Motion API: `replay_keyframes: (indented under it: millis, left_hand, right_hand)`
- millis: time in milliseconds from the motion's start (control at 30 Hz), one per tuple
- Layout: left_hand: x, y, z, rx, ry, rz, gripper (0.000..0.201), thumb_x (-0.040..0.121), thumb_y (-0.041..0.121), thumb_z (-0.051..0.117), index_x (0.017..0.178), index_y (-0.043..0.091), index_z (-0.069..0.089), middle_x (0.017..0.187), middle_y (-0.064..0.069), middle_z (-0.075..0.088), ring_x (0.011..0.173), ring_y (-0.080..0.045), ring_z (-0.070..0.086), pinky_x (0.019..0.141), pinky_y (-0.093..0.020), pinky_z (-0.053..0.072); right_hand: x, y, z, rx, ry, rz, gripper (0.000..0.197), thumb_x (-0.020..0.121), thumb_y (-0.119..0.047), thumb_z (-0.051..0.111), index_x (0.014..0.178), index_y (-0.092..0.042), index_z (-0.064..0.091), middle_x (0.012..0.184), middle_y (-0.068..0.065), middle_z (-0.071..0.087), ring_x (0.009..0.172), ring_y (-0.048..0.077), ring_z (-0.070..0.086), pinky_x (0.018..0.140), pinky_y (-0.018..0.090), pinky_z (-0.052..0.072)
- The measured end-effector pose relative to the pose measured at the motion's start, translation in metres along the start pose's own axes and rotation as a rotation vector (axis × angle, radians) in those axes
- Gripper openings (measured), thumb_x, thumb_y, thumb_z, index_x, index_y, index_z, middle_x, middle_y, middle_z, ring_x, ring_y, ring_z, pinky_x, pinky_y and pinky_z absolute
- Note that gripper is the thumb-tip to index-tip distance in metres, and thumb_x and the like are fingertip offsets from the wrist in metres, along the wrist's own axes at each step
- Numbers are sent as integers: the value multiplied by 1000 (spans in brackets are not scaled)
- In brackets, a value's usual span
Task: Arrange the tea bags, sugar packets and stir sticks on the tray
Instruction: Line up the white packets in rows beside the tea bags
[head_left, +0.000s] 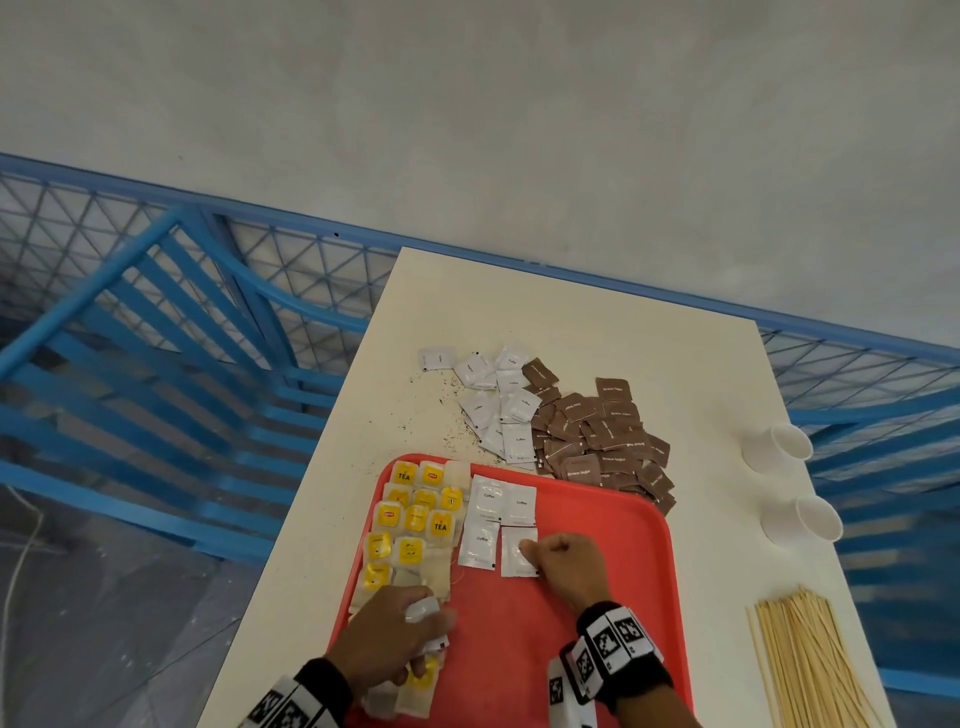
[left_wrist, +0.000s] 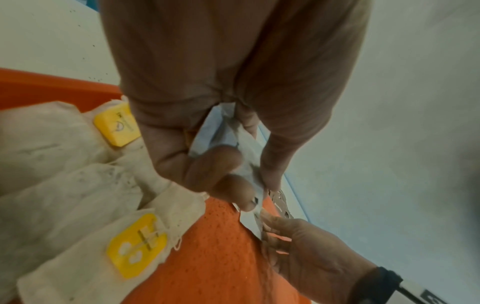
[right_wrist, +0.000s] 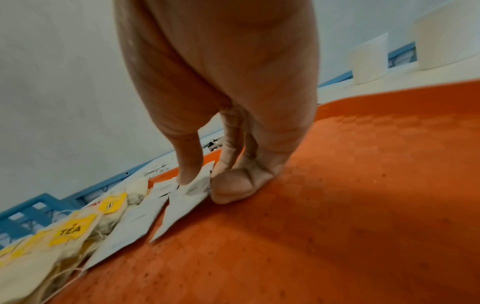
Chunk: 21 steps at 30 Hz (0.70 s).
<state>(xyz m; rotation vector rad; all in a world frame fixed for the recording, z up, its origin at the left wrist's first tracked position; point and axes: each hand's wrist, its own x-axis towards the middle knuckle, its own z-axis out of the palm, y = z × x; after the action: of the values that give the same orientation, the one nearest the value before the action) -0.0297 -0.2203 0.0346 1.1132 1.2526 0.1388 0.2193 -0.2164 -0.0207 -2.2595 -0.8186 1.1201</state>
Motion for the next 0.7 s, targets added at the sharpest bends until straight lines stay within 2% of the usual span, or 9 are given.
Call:
replay_keyframes:
  millis: [100, 233, 433, 567, 700]
  left_hand:
    - [-1, 3, 2, -9, 0, -5, 38, 89, 33, 70, 93, -4, 62, 72, -3, 66, 55, -16, 60, 45, -23, 39]
    - [-3, 9, 4, -31, -5, 0, 40, 90, 32, 70, 97, -6, 61, 75, -5, 68, 58, -17, 61, 46, -24, 41]
    - [-6, 15, 7, -50, -7, 5, 39, 90, 33, 69, 97, -5, 63, 71, -6, 69, 58, -17, 62, 47, -25, 43]
    - [-8, 16, 6, -59, -11, 22, 38, 90, 36, 69, 97, -2, 65, 78, -22, 70, 60, -20, 61, 48, -26, 44]
    - [-8, 17, 8, -116, -30, 34, 27, 89, 29, 71, 98, 4, 68, 77, -14, 71, 63, -22, 63, 49, -27, 46]
  right_hand:
    - [-4, 0, -1, -67, 60, -13, 28, 75, -31, 83, 79, -8, 68, 79, 0, 72, 73, 12, 63, 62, 22, 47]
    - [-12, -2, 3, -111, 71, -19, 32, 74, -29, 83, 86, -11, 59, 83, -2, 65, 76, 13, 57, 59, 22, 39]
    - [-12, -4, 11, -167, 75, -61, 28, 76, -28, 80, 84, -15, 56, 80, -4, 64, 77, 15, 57, 63, 26, 43]
    - [-12, -5, 15, -168, 69, -72, 28, 76, -31, 79, 84, -16, 56, 80, -5, 64, 76, 14, 58, 65, 29, 45]
    - [-12, -6, 14, -161, 64, -74, 29, 77, -35, 78, 84, -18, 55, 81, -6, 63, 77, 13, 57, 63, 27, 44]
